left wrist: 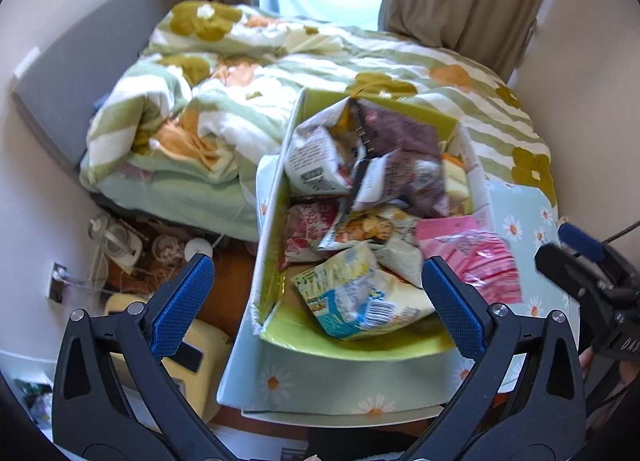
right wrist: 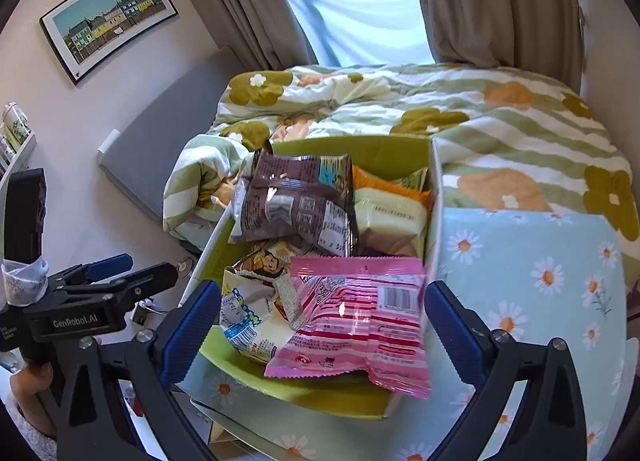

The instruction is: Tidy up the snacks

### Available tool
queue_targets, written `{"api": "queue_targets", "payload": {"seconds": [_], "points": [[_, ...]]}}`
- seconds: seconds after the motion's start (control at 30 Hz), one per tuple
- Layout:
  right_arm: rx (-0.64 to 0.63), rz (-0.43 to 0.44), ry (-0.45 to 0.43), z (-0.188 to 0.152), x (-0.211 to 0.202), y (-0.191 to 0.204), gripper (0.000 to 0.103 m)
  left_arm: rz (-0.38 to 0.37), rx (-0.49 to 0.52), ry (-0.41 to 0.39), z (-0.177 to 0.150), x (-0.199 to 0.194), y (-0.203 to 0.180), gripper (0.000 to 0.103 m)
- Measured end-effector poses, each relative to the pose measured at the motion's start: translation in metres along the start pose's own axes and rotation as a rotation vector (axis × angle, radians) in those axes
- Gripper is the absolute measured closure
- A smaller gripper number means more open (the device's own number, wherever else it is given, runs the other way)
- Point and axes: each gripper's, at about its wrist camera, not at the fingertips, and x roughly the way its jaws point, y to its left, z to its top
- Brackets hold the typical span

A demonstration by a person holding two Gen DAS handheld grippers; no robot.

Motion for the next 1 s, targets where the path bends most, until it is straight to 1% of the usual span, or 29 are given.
{"api": "queue_targets", "payload": {"seconds": [0.07,0.23,0.3,0.4,0.43,0.57,0.67,0.73,0.83,1.0], "points": [[-0.001,-0.009,-0.031,0.002,-0.020,-0.002,0.002,0.016,0.017,-0.038,-0.001,-0.018,-0.011,0.000],[-0.002,-0.076,-0.118,0.007,-0.079,-0.006,0.002,0.039,0.063,-0.146,-0.007,-0.067,-0.042,0.000],[0.001,-0.121,-0.152,0.004,-0.106,-0.010,0.001,0.053,0.078,-0.195,-0.013,-0.086,-0.054,0.000],[-0.003,-0.202,-0.159,-0.002,-0.135,-0.015,0.001,0.066,0.095,-0.250,-0.026,-0.108,-0.068,0.000],[-0.005,-0.240,-0.163,-0.007,-0.145,-0.018,0.001,0.068,0.100,-0.261,-0.030,-0.113,-0.073,0.000],[-0.004,-0.315,-0.193,-0.024,-0.173,-0.027,0.001,0.069,0.123,-0.295,-0.047,-0.128,-0.088,0.000],[0.006,-0.371,-0.200,-0.039,-0.186,-0.033,0.001,0.049,0.124,-0.313,-0.057,-0.134,-0.095,0.000],[0.012,-0.397,-0.206,-0.047,-0.191,-0.036,0.001,0.032,0.121,-0.323,-0.065,-0.136,-0.098,0.000],[0.020,-0.421,-0.206,-0.055,-0.195,-0.039,0.001,0.021,0.126,-0.317,-0.072,-0.138,-0.104,0.000],[0.014,-0.436,-0.209,-0.061,-0.199,-0.039,0.001,0.013,0.126,-0.321,-0.074,-0.139,-0.109,0.000]]}}
